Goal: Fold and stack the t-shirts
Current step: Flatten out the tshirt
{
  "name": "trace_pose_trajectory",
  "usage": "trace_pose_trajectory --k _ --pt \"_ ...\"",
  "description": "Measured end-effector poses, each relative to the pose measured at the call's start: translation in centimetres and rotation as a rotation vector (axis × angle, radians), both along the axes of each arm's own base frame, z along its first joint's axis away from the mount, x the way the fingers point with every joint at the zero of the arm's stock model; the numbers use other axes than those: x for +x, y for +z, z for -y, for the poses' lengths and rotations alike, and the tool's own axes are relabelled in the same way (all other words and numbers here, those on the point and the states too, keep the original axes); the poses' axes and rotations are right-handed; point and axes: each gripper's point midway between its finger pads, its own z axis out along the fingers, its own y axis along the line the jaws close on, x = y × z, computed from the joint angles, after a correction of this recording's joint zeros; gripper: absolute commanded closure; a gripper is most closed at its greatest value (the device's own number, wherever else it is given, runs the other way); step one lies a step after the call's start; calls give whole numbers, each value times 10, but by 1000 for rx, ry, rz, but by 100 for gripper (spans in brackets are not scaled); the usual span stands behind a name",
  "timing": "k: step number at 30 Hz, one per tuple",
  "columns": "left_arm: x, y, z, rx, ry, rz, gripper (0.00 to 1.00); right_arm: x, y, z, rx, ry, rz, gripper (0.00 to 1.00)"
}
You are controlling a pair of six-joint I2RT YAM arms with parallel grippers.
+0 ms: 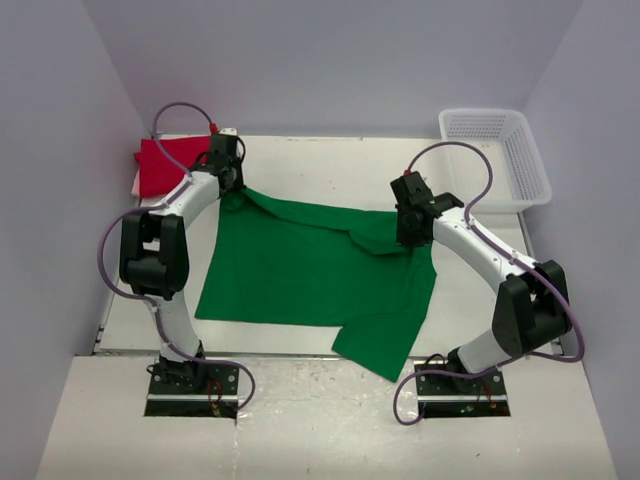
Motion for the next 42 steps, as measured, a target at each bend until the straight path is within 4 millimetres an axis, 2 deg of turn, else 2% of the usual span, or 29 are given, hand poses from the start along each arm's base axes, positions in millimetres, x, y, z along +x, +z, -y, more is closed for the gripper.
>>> trace_pose_trajectory --k 2,5,9,11,13,15,18,19,20,22,25,30,32,37,40,42 --pt "0 1 3 -8 -8 1 100 6 6 -2 3 -1 19 100" --pt "-2 3 9 -20 -25 4 100 25 21 -7 10 -3 67 100" --pt "-3 24 22 -55 -64 44 100 59 57 -14 20 7 167 100" --pt "-5 46 30 -80 -94 87 100 81 90 -15 20 11 249 100" --pt "-10 78 40 -112 -130 151 100 100 134 -16 30 19 353 100" --pt "-18 117 48 -139 -165 230 100 113 187 -15 42 26 468 100" --pt "-37 179 58 -183 -219 358 100 116 265 -11 61 49 633 100" --pt "-47 208 61 -202 -243 420 100 112 289 -9 65 58 683 100" --pt "-52 220 62 -210 -253 447 100 107 310 -7 68 65 726 100" --pt "-69 259 63 -233 -286 530 100 91 348 1 68 82 801 100" --pt "-97 305 64 -256 -332 638 100 60 394 11 79 118 901 100" --pt "-148 360 66 -291 -415 779 100 -8 440 15 144 247 1019 100" --pt "-171 380 66 -303 -448 835 100 -39 458 13 192 313 1076 100" --pt "-222 428 60 -319 -498 995 100 -134 507 17 323 476 1270 100" --pt "-249 456 57 -326 -520 1103 100 -188 536 20 395 563 1405 100" --pt "-264 474 55 -333 -533 1176 100 -217 552 21 429 617 1482 100"
